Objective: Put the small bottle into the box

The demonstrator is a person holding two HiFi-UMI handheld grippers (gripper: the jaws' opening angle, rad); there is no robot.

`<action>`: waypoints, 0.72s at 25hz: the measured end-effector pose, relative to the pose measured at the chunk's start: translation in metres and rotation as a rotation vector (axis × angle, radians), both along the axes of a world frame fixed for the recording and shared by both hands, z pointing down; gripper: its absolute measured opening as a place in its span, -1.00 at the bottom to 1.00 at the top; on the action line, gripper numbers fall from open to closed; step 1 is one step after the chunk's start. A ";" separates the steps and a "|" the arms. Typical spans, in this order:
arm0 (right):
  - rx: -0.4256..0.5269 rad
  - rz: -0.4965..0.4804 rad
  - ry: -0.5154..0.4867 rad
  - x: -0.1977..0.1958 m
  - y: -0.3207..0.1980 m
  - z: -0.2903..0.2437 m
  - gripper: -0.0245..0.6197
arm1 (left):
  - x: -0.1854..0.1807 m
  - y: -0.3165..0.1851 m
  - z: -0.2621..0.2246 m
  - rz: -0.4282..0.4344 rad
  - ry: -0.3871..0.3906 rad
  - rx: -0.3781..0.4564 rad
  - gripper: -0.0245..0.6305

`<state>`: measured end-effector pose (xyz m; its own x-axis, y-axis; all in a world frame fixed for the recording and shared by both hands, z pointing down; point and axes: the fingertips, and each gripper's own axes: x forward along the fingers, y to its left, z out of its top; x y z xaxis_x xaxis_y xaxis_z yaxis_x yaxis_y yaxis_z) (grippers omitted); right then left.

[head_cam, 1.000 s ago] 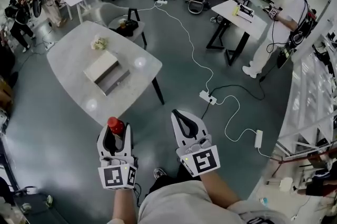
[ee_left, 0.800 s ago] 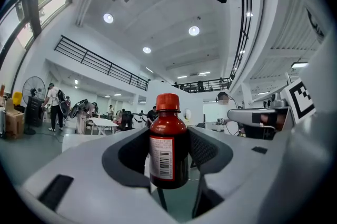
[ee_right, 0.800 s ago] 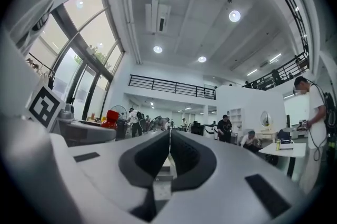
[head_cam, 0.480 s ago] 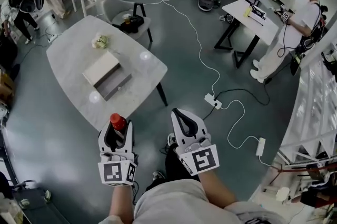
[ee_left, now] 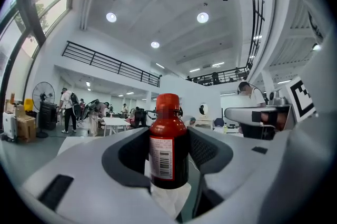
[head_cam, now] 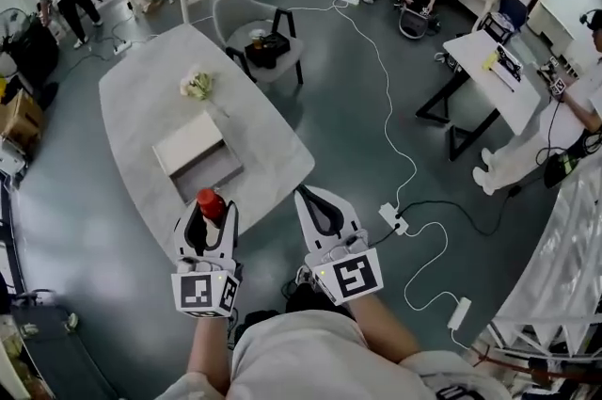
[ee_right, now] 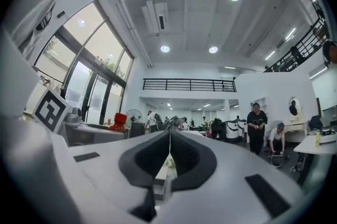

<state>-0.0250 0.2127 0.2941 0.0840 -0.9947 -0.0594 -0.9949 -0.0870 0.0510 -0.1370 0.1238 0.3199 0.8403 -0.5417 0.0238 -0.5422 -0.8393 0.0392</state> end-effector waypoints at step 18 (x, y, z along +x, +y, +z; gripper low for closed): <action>-0.030 -0.258 -0.056 0.068 -0.140 0.033 -0.84 | 0.065 -0.111 0.029 -0.194 -0.051 -0.049 -0.21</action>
